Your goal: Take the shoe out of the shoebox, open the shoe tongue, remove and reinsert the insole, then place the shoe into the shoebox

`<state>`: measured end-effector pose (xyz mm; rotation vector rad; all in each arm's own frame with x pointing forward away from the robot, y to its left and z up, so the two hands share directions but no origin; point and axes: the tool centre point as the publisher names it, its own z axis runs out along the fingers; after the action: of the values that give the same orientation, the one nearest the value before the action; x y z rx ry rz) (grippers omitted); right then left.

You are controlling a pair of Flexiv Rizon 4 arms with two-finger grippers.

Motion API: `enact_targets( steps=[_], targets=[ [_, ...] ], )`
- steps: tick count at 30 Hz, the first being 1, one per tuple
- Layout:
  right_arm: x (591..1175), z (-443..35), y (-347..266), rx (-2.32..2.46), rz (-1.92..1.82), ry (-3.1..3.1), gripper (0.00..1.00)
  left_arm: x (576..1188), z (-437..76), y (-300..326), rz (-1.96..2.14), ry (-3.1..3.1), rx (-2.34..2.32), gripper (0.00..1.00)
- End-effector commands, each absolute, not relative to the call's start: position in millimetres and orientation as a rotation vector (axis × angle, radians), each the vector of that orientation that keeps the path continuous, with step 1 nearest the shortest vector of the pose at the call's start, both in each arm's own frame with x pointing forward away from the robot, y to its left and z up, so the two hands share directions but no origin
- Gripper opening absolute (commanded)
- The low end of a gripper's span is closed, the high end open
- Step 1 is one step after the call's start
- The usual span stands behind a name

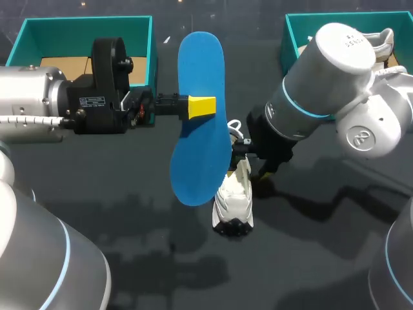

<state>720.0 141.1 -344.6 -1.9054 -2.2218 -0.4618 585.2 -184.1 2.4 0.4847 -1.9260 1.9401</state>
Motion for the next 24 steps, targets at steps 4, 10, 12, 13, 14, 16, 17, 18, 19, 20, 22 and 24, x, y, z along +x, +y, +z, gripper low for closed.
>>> enact_targets(
  steps=[4, 10, 12, 13, 14, 16, 17, 18, 19, 20, 22, 24],
  targets=[
    [714, -340, 132, -1.905, -0.482, -2.218, 1.00, 582, 4, -189, 1.946, -1.927, 0.494, 0.00],
    [717, -323, 127, -1.807, -0.770, -2.077, 1.00, 582, 4, -189, 1.946, -1.927, 0.494, 0.00],
    [719, -305, 122, -1.790, -0.816, -2.060, 1.00, 582, 4, -189, 1.946, -1.927, 0.494, 0.00],
    [720, -297, 120, -1.774, -0.828, -2.029, 1.00, 582, 4, -189, 1.946, -1.927, 0.494, 0.00],
    [720, -288, 118, -1.761, -0.886, -1.993, 1.00, 582, 4, -189, 1.946, -1.927, 0.494, 0.00],
    [721, -273, 116, -1.692, -0.933, -1.947, 1.00, 582, 4, -189, 1.946, -1.927, 0.494, 0.00],
    [720, -267, 117, -1.670, -0.958, -1.959, 1.00, 583, 7, -189, 1.959, -1.932, 0.458, 0.00],
    [720, -267, 117, -1.670, -0.958, -1.959, 1.00, 585, 9, -188, 1.991, -1.958, 0.433, 0.00],
    [720, -267, 117, -1.670, -0.958, -1.959, 1.00, 587, 12, -187, 2.041, -1.998, 0.391, 0.00],
    [720, -267, 117, -1.670, -0.958, -1.959, 1.00, 590, 14, -185, 2.074, -2.017, 0.353, 0.00],
    [720, -267, 117, -1.670, -0.958, -1.959, 1.00, 597, 21, -181, 2.139, -2.047, 0.273, 0.00],
    [720, -267, 117, -1.670, -0.958, -1.959, 1.00, 606, 27, -176, 2.227, -2.115, 0.154, 0.00]
  ],
)
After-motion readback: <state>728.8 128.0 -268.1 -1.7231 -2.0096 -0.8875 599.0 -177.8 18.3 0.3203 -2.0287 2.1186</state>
